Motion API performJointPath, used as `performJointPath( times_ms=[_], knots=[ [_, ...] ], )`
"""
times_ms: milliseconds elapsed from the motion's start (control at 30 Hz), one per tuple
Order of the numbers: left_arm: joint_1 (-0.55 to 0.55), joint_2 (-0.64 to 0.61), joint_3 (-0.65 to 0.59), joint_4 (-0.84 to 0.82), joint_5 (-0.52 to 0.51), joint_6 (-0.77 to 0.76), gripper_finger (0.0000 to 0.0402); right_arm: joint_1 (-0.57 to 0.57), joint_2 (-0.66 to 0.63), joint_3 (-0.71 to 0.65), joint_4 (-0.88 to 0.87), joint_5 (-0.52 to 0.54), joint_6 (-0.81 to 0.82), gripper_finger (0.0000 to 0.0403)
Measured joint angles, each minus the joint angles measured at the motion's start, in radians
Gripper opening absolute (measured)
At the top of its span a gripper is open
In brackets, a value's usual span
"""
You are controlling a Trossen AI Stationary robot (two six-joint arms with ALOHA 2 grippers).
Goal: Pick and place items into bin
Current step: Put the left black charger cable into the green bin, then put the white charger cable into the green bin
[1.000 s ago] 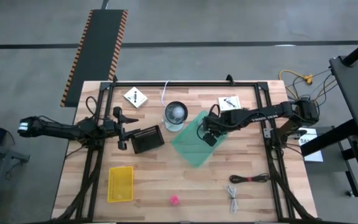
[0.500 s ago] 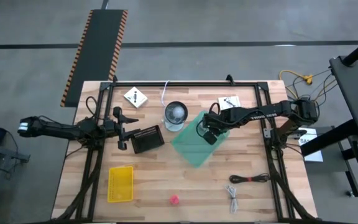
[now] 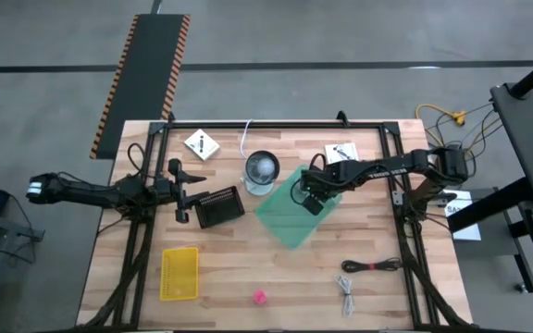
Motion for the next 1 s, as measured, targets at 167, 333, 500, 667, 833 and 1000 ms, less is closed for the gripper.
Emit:
performJointPath(
  times_ms=[167,333,500,667,833,1000],
  knots=[
    [0.000,0.000,0.000,0.000,0.000,0.000,0.0183,0.000,0.000,0.000,0.000,0.000,0.000,0.0050],
    [0.000,0.000,0.000,0.000,0.000,0.000,0.0183,0.000,0.000,0.000,0.000,0.000,0.001,0.0066],
    [0.000,0.000,0.000,0.000,0.000,0.000,0.0183,0.001,-0.012,0.002,-0.005,-0.020,0.000,0.0077],
    [0.000,0.000,-0.001,0.000,0.000,0.000,0.0183,0.010,-0.070,0.021,0.007,-0.101,-0.009,0.0078],
    [0.000,0.000,-0.001,0.000,0.000,0.000,0.0183,0.060,-0.125,0.030,0.025,-0.105,-0.025,0.0070],
    [0.000,0.000,-0.001,0.000,0.000,0.000,0.0183,0.162,-0.195,0.031,0.032,-0.110,-0.038,0.0064]
  ],
)
